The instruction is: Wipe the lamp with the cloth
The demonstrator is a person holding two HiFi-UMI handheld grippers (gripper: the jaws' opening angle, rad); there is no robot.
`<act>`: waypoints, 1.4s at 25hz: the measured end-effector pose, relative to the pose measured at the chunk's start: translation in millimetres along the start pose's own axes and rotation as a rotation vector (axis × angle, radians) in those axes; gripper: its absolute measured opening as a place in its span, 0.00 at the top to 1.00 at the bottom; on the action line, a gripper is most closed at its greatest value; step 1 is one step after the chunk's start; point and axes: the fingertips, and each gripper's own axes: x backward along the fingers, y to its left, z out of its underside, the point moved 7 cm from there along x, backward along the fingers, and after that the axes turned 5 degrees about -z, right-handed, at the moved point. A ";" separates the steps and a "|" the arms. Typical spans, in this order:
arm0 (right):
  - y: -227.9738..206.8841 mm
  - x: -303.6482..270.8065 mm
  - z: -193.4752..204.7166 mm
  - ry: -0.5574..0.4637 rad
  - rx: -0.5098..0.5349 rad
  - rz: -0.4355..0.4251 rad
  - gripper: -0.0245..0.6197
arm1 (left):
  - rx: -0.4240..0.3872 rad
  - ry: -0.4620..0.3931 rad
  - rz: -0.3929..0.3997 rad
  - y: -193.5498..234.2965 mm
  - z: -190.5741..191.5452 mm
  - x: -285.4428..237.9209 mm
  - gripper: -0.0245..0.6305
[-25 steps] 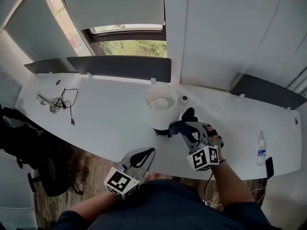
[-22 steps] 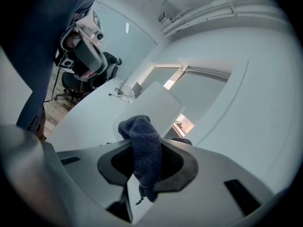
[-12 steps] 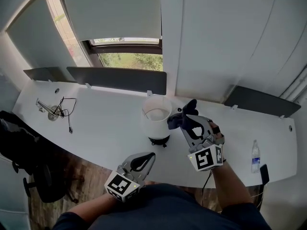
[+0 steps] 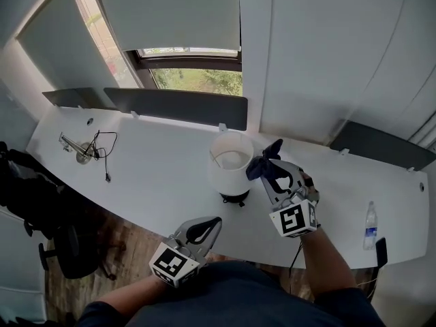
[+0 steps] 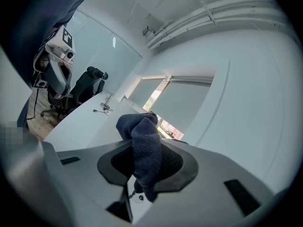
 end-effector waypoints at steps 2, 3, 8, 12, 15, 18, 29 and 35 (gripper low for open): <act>3.3 -1.6 7.5 0.003 -0.032 -0.002 0.80 | -0.004 0.008 -0.005 0.4 1.6 1.7 0.95; 4.7 -2.3 10.4 0.004 -0.044 -0.001 0.80 | -0.009 0.010 -0.006 0.7 1.8 2.2 0.95; 13.1 -6.1 24.9 0.020 -0.077 -0.001 0.80 | -0.013 0.037 -0.014 2.0 5.7 4.2 0.95; 25.7 -8.0 42.9 0.062 -0.095 -0.020 0.80 | -0.007 0.044 -0.020 0.2 8.3 6.3 0.95; 35.0 -9.6 56.5 0.095 -0.099 -0.038 0.80 | 0.001 0.053 -0.025 -1.9 9.1 7.3 0.95; 42.3 -11.9 67.6 0.122 -0.101 -0.058 0.80 | -0.006 0.060 -0.023 -2.4 11.2 7.6 0.95; 59.7 -10.0 91.9 0.220 -0.090 -0.113 0.80 | 0.002 0.067 -0.002 -5.4 14.5 1.4 0.95; 31.1 10.5 71.5 0.199 -0.085 -0.041 0.80 | -0.019 0.037 0.030 -6.7 7.0 -1.1 0.95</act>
